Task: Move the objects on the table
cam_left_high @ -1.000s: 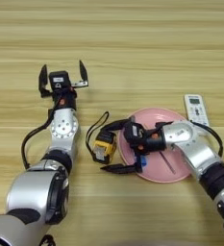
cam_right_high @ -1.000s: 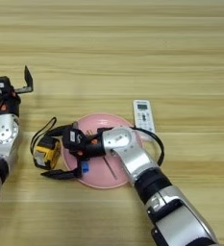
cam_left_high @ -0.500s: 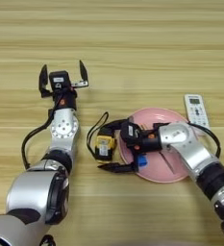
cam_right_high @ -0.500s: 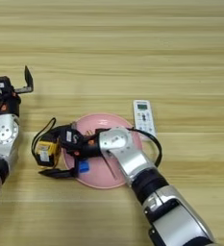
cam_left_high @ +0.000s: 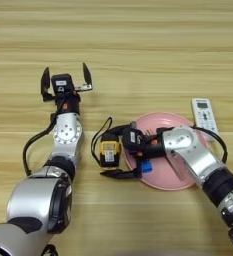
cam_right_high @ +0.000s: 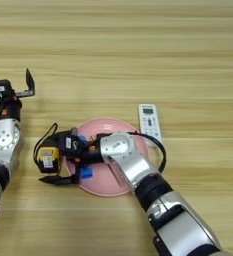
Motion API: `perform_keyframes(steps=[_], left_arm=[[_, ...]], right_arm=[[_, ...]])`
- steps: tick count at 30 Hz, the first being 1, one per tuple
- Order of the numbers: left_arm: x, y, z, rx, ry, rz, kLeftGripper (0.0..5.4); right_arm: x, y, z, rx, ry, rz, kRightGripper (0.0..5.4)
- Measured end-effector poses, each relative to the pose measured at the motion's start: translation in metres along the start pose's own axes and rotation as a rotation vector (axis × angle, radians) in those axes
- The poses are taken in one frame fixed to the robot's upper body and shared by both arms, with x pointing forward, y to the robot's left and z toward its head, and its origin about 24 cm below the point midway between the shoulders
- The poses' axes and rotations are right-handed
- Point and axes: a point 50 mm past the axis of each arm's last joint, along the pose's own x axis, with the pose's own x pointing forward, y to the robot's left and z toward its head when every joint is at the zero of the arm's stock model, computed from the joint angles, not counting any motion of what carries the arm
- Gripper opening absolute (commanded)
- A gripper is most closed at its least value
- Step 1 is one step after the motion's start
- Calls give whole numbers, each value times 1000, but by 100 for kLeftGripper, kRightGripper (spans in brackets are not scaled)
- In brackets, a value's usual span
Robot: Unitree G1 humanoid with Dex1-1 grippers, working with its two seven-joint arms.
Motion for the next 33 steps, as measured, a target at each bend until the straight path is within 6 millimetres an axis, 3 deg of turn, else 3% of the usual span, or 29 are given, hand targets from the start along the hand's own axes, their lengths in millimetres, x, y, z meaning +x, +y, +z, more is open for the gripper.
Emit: perform_keyframes(steps=[5, 33], left_arm=[[0, 0, 0, 0, 0, 0, 540], [0, 0, 0, 0, 0, 1, 540]], right_arm=[[0, -1, 0, -5, 2, -12, 431], [-7, -10, 6, 23, -29, -42, 431]])
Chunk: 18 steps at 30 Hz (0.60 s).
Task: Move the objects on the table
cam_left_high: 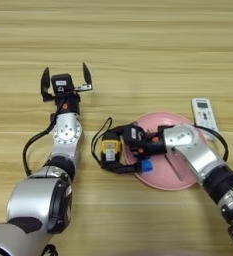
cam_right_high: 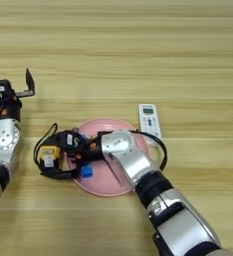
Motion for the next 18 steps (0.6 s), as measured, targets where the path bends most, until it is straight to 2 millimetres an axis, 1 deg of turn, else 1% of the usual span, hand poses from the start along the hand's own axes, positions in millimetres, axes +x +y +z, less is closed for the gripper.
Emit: perform_keyframes(steps=[8, 18], left_arm=[[0, 0, 0, 0, 0, 0, 540], [0, 0, 0, 0, 0, 0, 540]], right_arm=[[-6, -9, 18, -18, -66, -43, 431], [-21, -18, 31, -23, -112, -99, 431]])
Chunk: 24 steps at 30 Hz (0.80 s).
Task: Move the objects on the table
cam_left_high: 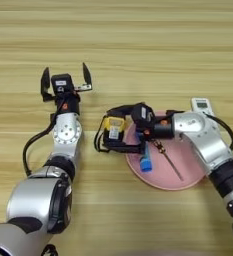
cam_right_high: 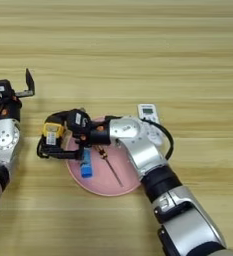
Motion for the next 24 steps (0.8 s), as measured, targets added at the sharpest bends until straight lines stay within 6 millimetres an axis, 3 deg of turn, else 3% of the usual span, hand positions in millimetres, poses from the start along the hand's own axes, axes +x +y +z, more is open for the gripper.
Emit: perform_keyframes(steps=[15, 24], left_arm=[[0, 0, 0, 0, 0, 0, 540], [0, 0, 0, 0, 0, 0, 540]], right_arm=[[-46, -26, 15, 13, -50, -176, 431], [-89, -57, 24, -3, -43, -396, 431]])
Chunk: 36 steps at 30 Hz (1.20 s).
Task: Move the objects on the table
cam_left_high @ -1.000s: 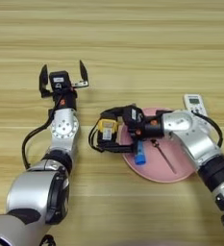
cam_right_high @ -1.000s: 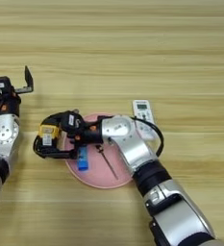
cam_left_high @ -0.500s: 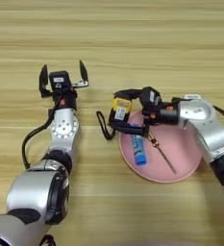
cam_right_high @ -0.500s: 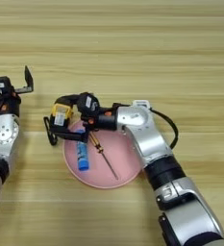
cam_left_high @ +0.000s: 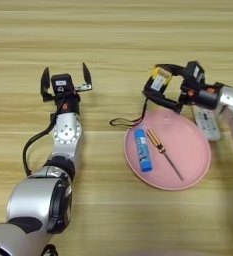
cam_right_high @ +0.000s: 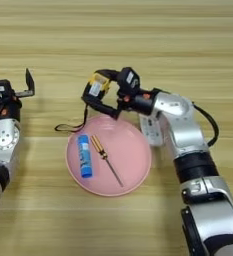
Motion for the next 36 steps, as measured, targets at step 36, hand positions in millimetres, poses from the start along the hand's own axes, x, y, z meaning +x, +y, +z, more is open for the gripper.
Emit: perform_keyframes(steps=[36], left_arm=[[1, 5, -1, 8, 6, 5, 540]], right_arm=[[-112, -81, -52, -112, 537, -636, 431]])
